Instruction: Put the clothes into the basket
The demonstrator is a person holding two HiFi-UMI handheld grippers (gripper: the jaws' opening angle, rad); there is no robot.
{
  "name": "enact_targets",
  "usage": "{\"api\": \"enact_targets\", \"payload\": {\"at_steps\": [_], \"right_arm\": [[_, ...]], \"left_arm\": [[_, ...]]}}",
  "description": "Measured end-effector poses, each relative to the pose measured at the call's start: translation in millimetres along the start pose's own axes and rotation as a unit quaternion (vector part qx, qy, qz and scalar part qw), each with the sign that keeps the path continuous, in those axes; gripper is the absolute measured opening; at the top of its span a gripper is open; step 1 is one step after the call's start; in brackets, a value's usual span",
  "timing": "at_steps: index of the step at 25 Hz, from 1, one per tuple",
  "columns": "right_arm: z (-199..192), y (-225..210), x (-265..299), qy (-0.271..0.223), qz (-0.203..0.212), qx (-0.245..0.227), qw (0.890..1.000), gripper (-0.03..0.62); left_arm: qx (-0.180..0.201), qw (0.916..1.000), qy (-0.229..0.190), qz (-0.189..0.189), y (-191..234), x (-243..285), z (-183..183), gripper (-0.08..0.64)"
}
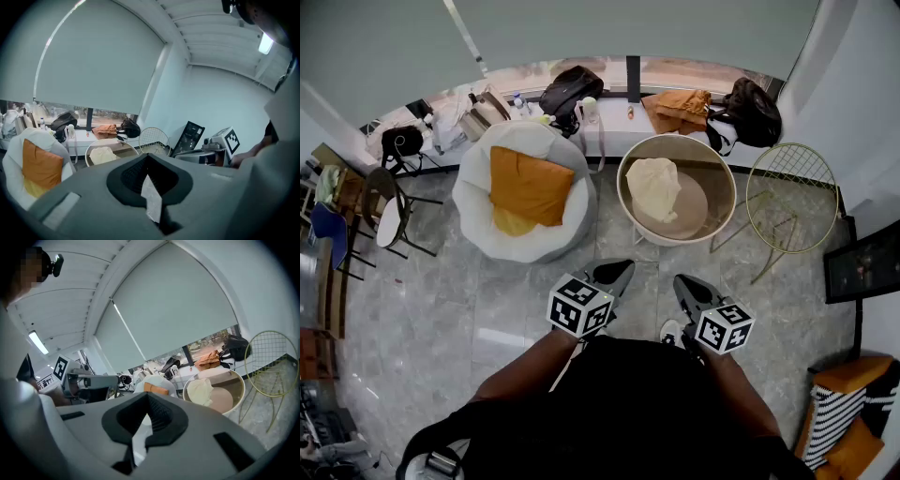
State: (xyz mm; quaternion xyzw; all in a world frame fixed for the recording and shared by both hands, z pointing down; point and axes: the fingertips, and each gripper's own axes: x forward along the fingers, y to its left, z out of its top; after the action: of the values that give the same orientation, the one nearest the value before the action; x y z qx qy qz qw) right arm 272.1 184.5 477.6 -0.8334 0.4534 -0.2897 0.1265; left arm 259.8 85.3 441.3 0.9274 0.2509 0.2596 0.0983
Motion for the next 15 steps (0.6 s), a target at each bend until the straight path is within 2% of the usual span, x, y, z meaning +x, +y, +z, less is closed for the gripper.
{"api": "enact_targets", "payload": {"at_steps": [15], "right_arm": [[-2.2,9.3,5.4,0.001,0.006,-0.001,1.000,0.014]], "left_arm": [[-0.003,1.0000,0.004,-0.001,7.8,-4.6,-3.5,0.000]]}}
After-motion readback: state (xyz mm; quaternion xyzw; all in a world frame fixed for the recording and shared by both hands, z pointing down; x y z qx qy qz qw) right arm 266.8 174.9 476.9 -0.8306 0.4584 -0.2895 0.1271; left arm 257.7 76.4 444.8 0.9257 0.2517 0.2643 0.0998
